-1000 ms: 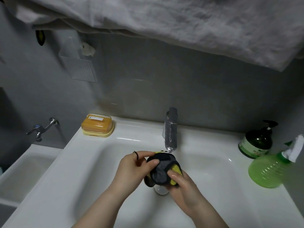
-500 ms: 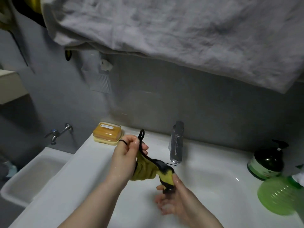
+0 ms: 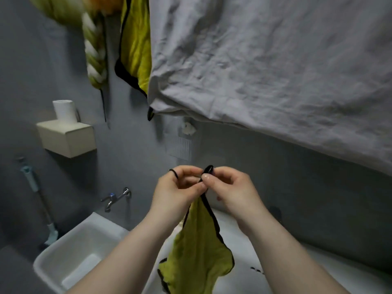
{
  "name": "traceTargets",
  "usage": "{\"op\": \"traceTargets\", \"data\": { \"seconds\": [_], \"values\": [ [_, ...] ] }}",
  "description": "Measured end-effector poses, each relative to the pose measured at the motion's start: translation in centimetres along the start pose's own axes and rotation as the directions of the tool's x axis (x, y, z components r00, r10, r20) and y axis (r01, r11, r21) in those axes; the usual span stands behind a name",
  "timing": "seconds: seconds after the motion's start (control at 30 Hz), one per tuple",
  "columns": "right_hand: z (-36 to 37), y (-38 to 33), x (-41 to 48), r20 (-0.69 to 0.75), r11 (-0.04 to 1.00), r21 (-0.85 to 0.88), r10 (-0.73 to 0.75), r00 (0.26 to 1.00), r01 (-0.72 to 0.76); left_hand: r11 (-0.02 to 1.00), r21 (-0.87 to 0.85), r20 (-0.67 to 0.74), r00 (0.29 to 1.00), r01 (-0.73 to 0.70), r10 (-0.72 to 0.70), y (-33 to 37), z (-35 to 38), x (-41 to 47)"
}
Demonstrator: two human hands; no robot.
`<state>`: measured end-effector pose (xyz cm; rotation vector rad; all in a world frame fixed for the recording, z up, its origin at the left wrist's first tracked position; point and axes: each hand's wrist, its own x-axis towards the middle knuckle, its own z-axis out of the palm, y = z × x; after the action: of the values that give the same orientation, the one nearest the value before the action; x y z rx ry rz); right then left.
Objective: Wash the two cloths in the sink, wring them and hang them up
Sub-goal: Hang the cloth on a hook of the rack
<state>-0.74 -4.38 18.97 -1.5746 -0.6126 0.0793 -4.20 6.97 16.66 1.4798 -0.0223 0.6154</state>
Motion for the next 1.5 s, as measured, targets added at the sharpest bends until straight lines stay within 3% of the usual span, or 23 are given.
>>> {"op": "traceTargets", "data": {
  "seconds": [0.27, 0.5, 0.63, 0.83, 1.07, 1.33, 1.5],
  "values": [
    [7.4, -2.3, 7.5, 0.063, 0.922, -0.379, -0.058, 0.996, 0.078, 0.999, -0.015, 0.079, 0.996, 0.044, -0.042, 1.2, -9.2, 7.3],
    [15.6, -5.7, 13.5, -0.074, 0.705, -0.695, -0.263, 0.962, 0.139, 0.953, 0.189, 0.234, 0.953, -0.237, 0.191, 4.4, -17.4, 15.1],
    [18.1, -7.9, 15.8, -0.156, 0.731, -0.671, -0.303, 0.940, 0.125, 0.941, 0.183, 0.234, 0.942, -0.285, 0.240, 7.1, -19.8, 17.6],
    [21.0, -12.6, 19.8, -0.165, 0.809, -0.559, -0.325, 0.931, 0.183, 0.989, -0.115, 0.199, 0.973, -0.094, 0.116, 11.4, -21.4, 22.0],
    [21.8, -18.0, 23.5, -0.272, 0.814, -0.527, -0.434, 0.859, 0.244, 0.948, 0.026, 0.057, 0.947, -0.318, 0.317, 17.3, -21.0, 25.1],
    [21.0, -21.6, 24.2, -0.353, 0.824, -0.515, -0.454, 0.818, 0.235, 0.916, 0.000, 0.218, 0.894, -0.400, 0.391, 22.1, -20.5, 25.6],
    [20.6, -23.1, 26.6, -0.416, 0.809, -0.533, -0.506, 0.755, 0.248, 0.868, 0.067, 0.203, 0.858, -0.492, 0.471, 22.7, -19.8, 28.9]
  ]
}}
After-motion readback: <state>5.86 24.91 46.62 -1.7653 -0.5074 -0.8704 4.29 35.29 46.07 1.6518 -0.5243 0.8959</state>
